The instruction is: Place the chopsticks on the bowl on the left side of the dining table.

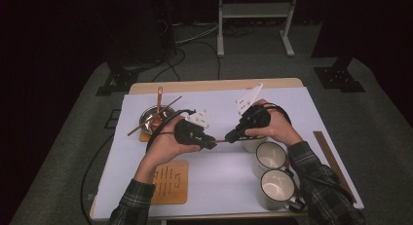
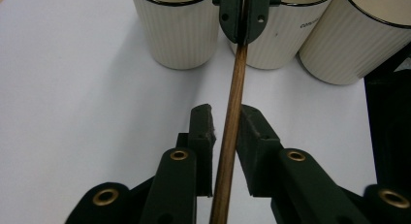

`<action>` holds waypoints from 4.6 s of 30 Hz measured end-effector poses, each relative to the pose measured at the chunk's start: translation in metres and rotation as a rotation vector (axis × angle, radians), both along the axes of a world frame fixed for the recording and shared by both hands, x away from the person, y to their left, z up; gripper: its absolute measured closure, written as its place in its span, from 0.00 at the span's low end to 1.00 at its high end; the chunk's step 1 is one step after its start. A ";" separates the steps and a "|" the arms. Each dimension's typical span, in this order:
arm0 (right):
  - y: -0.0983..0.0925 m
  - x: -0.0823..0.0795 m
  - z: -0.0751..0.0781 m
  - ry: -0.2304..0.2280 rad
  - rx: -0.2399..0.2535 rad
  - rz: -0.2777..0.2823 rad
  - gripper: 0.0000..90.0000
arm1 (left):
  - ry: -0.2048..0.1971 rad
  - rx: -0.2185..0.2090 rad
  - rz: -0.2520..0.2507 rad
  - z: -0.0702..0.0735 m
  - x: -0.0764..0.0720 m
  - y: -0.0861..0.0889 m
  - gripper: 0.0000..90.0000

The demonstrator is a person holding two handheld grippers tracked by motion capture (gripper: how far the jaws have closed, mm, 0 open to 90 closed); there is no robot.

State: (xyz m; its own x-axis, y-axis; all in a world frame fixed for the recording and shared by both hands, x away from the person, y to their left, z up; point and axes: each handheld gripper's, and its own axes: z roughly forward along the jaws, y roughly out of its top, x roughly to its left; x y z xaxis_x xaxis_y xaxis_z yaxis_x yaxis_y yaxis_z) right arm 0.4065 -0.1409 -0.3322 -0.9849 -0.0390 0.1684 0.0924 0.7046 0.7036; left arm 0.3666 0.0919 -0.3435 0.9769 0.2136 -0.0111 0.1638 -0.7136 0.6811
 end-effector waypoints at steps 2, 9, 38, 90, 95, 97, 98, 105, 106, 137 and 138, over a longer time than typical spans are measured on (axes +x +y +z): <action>0.001 0.001 0.000 -0.002 0.001 0.006 0.95 | 0.004 -0.002 -0.007 0.000 0.000 0.000 0.87; 0.002 0.001 0.000 0.005 -0.004 0.023 0.95 | 0.019 0.003 -0.030 0.001 -0.001 0.000 0.91; -0.020 0.000 0.003 -0.036 0.020 -0.078 0.62 | 0.063 0.005 0.000 0.001 0.001 0.008 0.94; -0.180 -0.002 -0.034 -0.200 0.156 -0.765 0.25 | 0.037 -0.010 0.200 0.005 0.021 0.060 0.94; -0.185 0.005 -0.050 -0.198 0.123 -0.808 0.25 | 0.031 -0.019 0.224 0.004 0.028 0.066 0.94; -0.187 0.007 -0.056 -0.193 0.115 -0.824 0.25 | 0.030 -0.029 0.237 0.003 0.030 0.068 0.94; -0.187 0.009 -0.060 -0.192 0.110 -0.830 0.25 | 0.026 -0.035 0.245 0.003 0.031 0.069 0.94; -0.188 0.018 -0.082 -0.168 0.065 -0.878 0.25 | 0.018 -0.036 0.282 -0.001 0.038 0.075 0.94; -0.188 0.019 -0.085 -0.163 0.060 -0.887 0.25 | 0.011 -0.031 0.288 -0.002 0.039 0.076 0.94; -0.182 0.023 -0.132 -0.174 -0.049 -0.997 0.19 | -0.024 0.005 0.473 -0.028 0.077 0.126 0.94; -0.182 0.023 -0.132 -0.176 -0.048 -0.996 0.19 | -0.025 0.011 0.477 -0.028 0.078 0.128 0.94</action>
State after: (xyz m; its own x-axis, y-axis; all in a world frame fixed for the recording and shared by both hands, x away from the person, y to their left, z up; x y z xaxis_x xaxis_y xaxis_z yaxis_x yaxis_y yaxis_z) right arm 0.4300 -0.3225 -0.4639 -0.5764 0.8172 -0.0025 0.5517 0.3914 0.7366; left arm 0.4446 0.2196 -0.3719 0.7697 0.6382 0.0154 0.4588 -0.5698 0.6817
